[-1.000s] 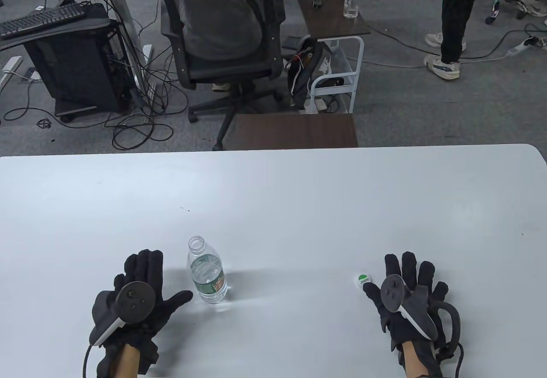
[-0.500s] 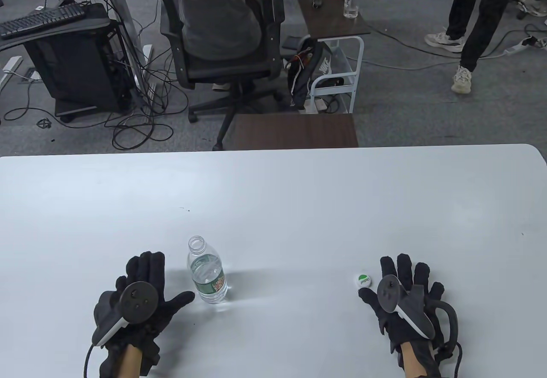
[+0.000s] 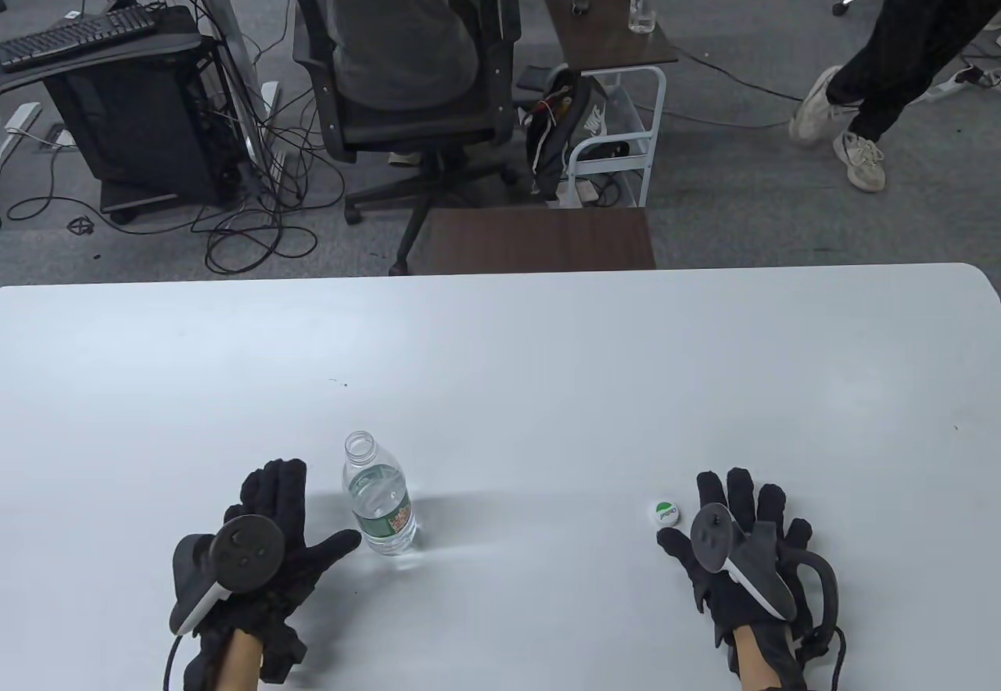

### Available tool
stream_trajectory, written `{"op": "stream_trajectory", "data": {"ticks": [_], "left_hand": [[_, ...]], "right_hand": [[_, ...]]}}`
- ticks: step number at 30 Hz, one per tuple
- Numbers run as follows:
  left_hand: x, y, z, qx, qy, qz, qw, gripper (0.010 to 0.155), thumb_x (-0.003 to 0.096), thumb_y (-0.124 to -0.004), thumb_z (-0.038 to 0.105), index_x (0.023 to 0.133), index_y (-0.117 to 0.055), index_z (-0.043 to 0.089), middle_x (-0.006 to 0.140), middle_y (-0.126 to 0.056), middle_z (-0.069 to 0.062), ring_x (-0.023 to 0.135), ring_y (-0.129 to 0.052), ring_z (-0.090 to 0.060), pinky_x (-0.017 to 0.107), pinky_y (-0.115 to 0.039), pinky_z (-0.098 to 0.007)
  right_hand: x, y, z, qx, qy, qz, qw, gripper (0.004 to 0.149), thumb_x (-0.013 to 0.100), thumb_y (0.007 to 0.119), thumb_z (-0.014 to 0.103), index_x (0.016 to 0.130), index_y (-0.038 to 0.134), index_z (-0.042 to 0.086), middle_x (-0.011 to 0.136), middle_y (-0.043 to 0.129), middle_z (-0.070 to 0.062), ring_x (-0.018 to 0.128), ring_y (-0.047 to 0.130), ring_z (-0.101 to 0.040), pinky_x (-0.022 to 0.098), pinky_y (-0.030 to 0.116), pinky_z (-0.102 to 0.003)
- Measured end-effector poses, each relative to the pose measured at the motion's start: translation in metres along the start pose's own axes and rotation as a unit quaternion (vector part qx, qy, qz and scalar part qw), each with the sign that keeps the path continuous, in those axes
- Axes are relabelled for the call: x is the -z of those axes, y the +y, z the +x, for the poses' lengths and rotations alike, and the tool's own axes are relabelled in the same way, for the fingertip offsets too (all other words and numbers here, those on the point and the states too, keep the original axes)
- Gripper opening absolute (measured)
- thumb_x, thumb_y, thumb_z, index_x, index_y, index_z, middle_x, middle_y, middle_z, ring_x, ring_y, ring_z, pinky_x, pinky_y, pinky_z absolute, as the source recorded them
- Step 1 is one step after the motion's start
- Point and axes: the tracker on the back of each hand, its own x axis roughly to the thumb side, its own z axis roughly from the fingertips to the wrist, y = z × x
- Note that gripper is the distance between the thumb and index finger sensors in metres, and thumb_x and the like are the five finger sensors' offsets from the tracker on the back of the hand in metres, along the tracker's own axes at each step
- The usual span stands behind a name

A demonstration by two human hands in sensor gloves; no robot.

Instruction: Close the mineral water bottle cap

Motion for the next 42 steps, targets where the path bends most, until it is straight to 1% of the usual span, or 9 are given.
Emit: {"op": "stream_trajectory", "data": {"ticks": [12, 17, 22, 23, 27, 30, 35, 38, 42], "left_hand": [[0.008, -0.008, 0.034, -0.107, 0.018, 0.038, 0.993, 0.109, 0.0454, -0.087, 0.066, 0.115, -0.026, 0.008, 0.117, -0.032, -0.029, 0.107, -0.043, -0.061, 0.070, -0.039, -0.074], [0.018, -0.014, 0.045, -0.215, 0.028, 0.041, 0.975, 0.109, 0.0451, -0.092, 0.060, 0.116, -0.026, 0.011, 0.116, -0.044, -0.024, 0.106, -0.054, -0.056, 0.071, -0.044, -0.072], [0.024, -0.027, 0.043, -0.286, 0.065, 0.098, 0.951, 0.082, 0.0483, -0.092, 0.052, 0.113, -0.048, 0.025, 0.110, -0.063, -0.013, 0.099, -0.072, -0.046, 0.070, -0.052, -0.069], [0.025, -0.026, 0.044, -0.298, 0.053, 0.107, 0.947, 0.081, 0.0471, -0.094, 0.050, 0.111, -0.052, 0.025, 0.109, -0.065, -0.014, 0.098, -0.073, -0.047, 0.070, -0.053, -0.068], [0.022, -0.013, 0.057, -0.227, 0.006, 0.113, 0.967, 0.079, 0.0465, -0.094, 0.052, 0.110, -0.057, 0.025, 0.106, -0.070, -0.013, 0.095, -0.080, -0.044, 0.069, -0.058, -0.066], [0.022, 0.001, 0.082, -0.258, -0.027, 0.126, 0.957, 0.079, 0.0466, -0.094, 0.053, 0.110, -0.057, 0.025, 0.106, -0.071, -0.012, 0.094, -0.080, -0.044, 0.069, -0.058, -0.065], [0.028, 0.002, 0.148, -0.295, -0.095, 0.081, 0.947, 0.079, 0.0471, -0.094, 0.054, 0.110, -0.058, 0.024, 0.105, -0.073, -0.013, 0.092, -0.083, -0.043, 0.068, -0.061, -0.064], [0.029, -0.018, 0.175, -0.288, -0.120, 0.045, 0.949, 0.079, 0.0472, -0.093, 0.054, 0.110, -0.058, 0.024, 0.105, -0.073, -0.013, 0.092, -0.083, -0.043, 0.068, -0.062, -0.063], [0.035, -0.052, 0.179, -0.309, -0.122, 0.011, 0.943, 0.079, 0.0475, -0.093, 0.053, 0.111, -0.057, 0.023, 0.105, -0.073, -0.013, 0.092, -0.084, -0.044, 0.068, -0.063, -0.062]], "right_hand": [[0.000, 0.001, 0.003, 0.002, -0.004, 0.000, 1.000, 0.090, 0.039, 0.046, 0.083, 0.114, 0.021, 0.039, 0.124, 0.023, -0.004, 0.116, 0.029, -0.043, 0.076, 0.039, -0.070], [0.000, 0.001, 0.005, 0.005, -0.009, -0.002, 1.000, 0.090, 0.040, 0.046, 0.082, 0.114, 0.021, 0.038, 0.124, 0.024, -0.004, 0.116, 0.030, -0.043, 0.076, 0.039, -0.070], [-0.002, 0.001, 0.004, 0.013, -0.013, -0.005, 1.000, 0.090, 0.040, 0.046, 0.082, 0.114, 0.021, 0.038, 0.124, 0.024, -0.005, 0.115, 0.030, -0.043, 0.076, 0.040, -0.070], [-0.002, 0.001, 0.004, 0.013, -0.013, -0.006, 1.000, 0.090, 0.040, 0.046, 0.082, 0.114, 0.021, 0.038, 0.124, 0.024, -0.005, 0.115, 0.030, -0.043, 0.076, 0.040, -0.070], [-0.001, 0.001, 0.005, 0.018, -0.011, -0.007, 1.000, 0.090, 0.040, 0.046, 0.082, 0.114, 0.021, 0.038, 0.124, 0.024, -0.005, 0.116, 0.030, -0.043, 0.076, 0.040, -0.070], [-0.001, 0.002, 0.005, 0.016, -0.010, -0.004, 1.000, 0.090, 0.040, 0.046, 0.082, 0.114, 0.021, 0.038, 0.124, 0.024, -0.004, 0.116, 0.029, -0.042, 0.077, 0.040, -0.070], [-0.002, 0.002, 0.004, 0.019, -0.012, -0.008, 1.000, 0.090, 0.040, 0.046, 0.082, 0.114, 0.021, 0.038, 0.124, 0.024, -0.005, 0.115, 0.030, -0.042, 0.076, 0.040, -0.070], [-0.002, 0.002, 0.004, 0.018, -0.013, -0.008, 1.000, 0.090, 0.040, 0.047, 0.082, 0.114, 0.022, 0.038, 0.124, 0.024, -0.005, 0.115, 0.030, -0.043, 0.076, 0.040, -0.070], [-0.002, 0.001, 0.004, 0.018, -0.016, -0.014, 1.000, 0.090, 0.040, 0.047, 0.082, 0.114, 0.022, 0.038, 0.124, 0.025, -0.005, 0.115, 0.031, -0.043, 0.076, 0.041, -0.070]]}}
